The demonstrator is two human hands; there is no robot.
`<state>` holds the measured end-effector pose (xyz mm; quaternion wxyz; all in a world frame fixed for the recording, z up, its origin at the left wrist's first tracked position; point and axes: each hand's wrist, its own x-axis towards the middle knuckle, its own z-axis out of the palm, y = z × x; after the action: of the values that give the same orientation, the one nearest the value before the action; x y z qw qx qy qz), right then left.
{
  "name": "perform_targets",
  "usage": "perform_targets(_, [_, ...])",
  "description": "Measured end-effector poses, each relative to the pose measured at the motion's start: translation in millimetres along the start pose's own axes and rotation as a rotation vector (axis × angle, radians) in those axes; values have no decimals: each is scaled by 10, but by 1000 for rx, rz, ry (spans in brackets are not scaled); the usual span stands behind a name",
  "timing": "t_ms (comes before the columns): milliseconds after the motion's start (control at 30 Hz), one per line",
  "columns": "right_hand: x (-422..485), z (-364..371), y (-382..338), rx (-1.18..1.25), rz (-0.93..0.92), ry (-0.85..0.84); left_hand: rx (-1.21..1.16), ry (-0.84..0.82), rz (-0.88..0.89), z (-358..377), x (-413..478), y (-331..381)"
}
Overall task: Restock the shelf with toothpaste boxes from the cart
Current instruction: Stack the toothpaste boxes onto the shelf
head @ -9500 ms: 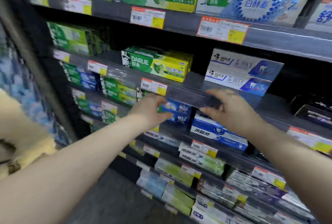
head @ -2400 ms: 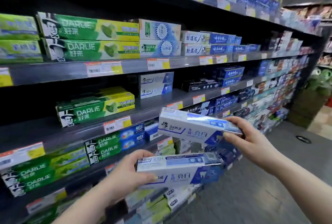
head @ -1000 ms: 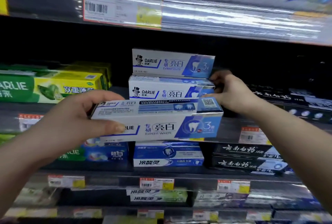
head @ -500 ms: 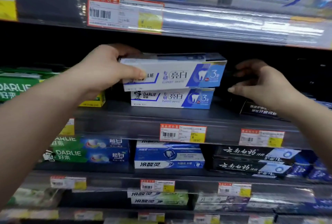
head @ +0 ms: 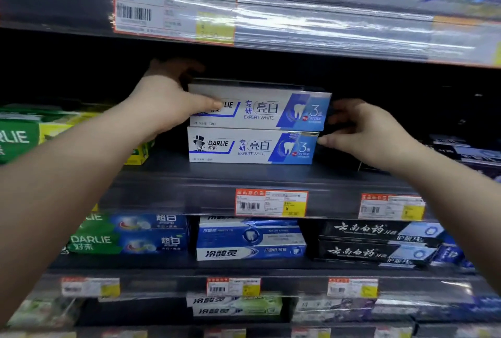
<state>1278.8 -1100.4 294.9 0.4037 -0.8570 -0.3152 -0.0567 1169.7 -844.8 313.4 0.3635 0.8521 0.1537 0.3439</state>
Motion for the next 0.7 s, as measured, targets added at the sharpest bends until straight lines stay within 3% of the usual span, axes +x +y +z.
perform_targets(133, [1,177,12,15,24,-28,46,77,-60,54,-131,-31])
perform_targets(300, [-20,311,11,-45,25,71,28,-72,-204,83,-262,-170])
perform_targets(700, [-13,339,-30,-76,91,62,8,-68,-188,187,-265,-310])
